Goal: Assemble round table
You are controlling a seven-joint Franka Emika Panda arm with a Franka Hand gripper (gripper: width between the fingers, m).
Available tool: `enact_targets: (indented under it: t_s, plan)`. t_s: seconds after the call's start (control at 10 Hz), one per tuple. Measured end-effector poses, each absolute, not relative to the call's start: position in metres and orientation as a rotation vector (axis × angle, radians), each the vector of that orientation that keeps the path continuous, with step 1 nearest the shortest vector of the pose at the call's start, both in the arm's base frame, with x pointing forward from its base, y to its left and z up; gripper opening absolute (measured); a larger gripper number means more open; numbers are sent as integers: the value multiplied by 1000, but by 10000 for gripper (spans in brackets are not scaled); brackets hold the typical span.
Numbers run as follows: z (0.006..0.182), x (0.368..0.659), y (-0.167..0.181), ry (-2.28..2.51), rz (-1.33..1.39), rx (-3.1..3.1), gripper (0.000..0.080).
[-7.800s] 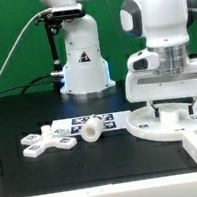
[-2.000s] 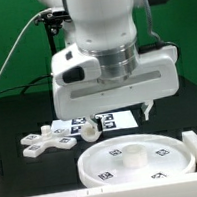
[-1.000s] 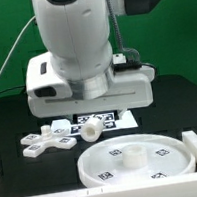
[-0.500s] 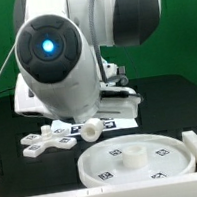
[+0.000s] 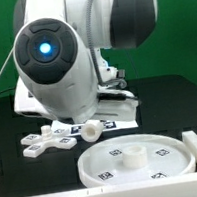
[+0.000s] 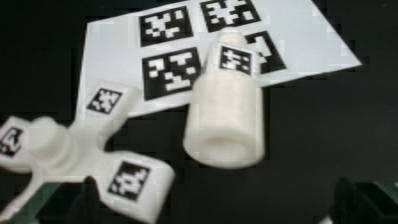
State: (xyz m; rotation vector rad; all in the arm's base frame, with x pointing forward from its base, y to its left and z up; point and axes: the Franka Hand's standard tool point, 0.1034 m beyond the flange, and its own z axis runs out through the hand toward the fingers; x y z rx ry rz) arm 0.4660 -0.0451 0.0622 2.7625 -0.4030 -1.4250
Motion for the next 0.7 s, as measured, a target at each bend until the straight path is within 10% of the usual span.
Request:
enact_targets:
  t_s: [0.7]
  plan:
    - [50, 434, -20, -406, -1407, 2755, 649]
